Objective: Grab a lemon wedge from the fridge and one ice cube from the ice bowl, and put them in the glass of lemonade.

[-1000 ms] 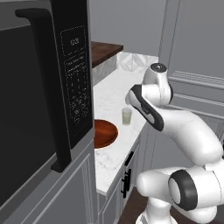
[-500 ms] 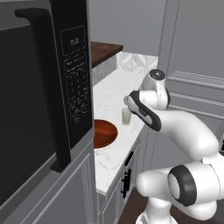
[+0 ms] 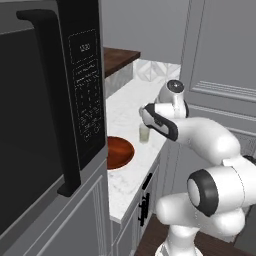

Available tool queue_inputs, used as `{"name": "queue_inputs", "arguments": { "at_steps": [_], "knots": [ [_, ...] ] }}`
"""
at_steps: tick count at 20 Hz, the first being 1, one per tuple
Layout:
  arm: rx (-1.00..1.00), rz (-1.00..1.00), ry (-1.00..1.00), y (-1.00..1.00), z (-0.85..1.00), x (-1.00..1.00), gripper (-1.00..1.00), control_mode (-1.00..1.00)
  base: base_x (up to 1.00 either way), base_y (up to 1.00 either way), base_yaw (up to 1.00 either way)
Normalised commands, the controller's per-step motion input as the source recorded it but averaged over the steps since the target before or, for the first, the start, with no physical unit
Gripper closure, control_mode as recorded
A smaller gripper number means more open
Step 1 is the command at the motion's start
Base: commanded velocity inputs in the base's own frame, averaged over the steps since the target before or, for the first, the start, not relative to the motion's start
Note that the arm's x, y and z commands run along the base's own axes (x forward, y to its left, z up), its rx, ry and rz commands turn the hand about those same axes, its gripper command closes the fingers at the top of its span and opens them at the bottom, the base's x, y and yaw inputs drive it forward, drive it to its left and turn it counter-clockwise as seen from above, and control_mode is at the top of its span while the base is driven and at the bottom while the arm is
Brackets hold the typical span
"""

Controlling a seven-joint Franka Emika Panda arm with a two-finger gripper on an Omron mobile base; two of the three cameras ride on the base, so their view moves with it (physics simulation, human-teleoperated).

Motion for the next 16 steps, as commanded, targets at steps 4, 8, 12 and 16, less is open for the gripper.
{"name": "queue_inputs", "arguments": {
  "at_steps": [4, 8, 12, 16],
  "knots": [
    [-0.01, 0.0, 0.0, 0.0, -0.13, 0.46, 1.0, -1.0, 0.0, 0.0, 0.0],
    [0.0, 0.0, 0.08, 0.01, -0.47, 0.25, 1.0, -1.0, 0.0, 0.0, 0.0],
    [0.0, -0.04, 0.13, 0.0, -0.18, 0.04, 1.0, -1.0, 0.0, 0.0, 0.0],
    [-0.02, -0.03, 0.17, 0.0, 0.16, 0.24, 1.0, -1.0, 0.0, 0.0, 0.0]
  ]
}}
